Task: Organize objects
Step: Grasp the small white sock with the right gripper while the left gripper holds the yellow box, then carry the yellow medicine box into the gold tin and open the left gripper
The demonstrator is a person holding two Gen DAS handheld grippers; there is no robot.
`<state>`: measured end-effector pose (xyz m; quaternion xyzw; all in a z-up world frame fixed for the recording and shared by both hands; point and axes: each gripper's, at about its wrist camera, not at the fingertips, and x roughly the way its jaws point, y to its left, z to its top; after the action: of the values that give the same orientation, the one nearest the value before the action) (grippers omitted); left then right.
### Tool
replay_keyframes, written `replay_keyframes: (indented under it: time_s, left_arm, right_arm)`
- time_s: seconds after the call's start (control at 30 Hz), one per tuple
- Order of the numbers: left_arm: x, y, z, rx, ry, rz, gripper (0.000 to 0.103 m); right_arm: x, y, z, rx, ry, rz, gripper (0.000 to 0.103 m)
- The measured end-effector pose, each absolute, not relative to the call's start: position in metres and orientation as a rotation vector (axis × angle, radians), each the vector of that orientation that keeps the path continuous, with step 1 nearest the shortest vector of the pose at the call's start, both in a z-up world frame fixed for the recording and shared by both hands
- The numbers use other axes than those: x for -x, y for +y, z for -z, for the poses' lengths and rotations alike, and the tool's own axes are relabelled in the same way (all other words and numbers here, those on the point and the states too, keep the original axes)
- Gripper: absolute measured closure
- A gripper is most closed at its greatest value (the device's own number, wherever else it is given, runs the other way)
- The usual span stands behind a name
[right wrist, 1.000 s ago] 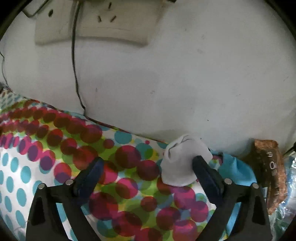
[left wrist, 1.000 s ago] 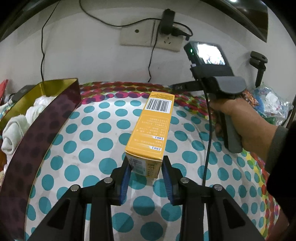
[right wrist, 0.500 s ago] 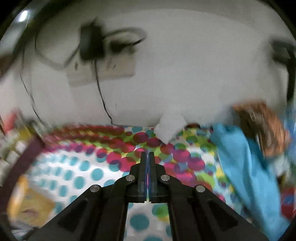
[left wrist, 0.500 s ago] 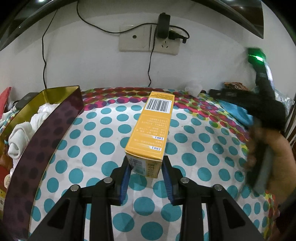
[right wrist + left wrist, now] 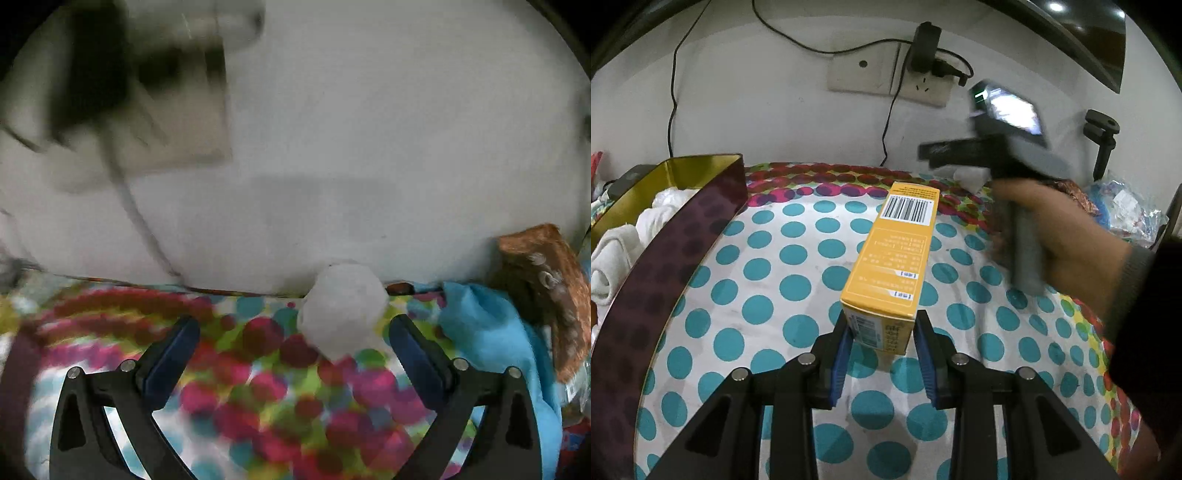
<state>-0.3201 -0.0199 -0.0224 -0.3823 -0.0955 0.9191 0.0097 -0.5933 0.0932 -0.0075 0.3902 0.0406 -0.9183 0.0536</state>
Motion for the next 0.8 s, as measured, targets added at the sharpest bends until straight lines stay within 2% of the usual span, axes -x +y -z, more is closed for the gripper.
replay_keyframes:
  time_s: [0.07, 0.1, 0.13, 0.17, 0.27, 0.43, 0.8]
  left_arm:
    - [0.322, -0.020, 0.023, 1.201, -0.306, -2.858, 0.070]
    - [0.321, -0.021, 0.023, 1.197, -0.313, -2.858, 0.070]
    - [0.321, -0.021, 0.023, 1.193, -0.317, -2.858, 0.070]
    - [0.321, -0.021, 0.023, 1.191, -0.318, -2.858, 0.070]
    - [0.322, -0.020, 0.024, 1.197, -0.303, -2.860, 0.070]
    - [0.316, -0.015, 0.018, 1.149, -0.247, -2.900, 0.070]
    - [0.304, -0.024, 0.014, 1.134, -0.242, -3.013, 0.070]
  right_arm:
    - [0.617, 0.085, 0.027, -1.329, 0.175, 2.768, 0.012]
    - [0.628, 0.093, 0.031, -1.358, 0.059, 2.738, 0.027]
    - [0.631, 0.101, 0.030, -1.353, -0.008, 2.779, 0.056]
    - [0.631, 0.109, 0.029, -1.344, -0.047, 2.822, 0.065]
    - [0.612, 0.127, 0.025, -1.229, -0.131, 2.818, 0.068]
    - [0.531, 0.149, 0.017, -1.034, -0.045, 2.836, 0.068]
    - [0.412, 0.150, 0.022, -0.998, 0.032, 2.852, 0.068]
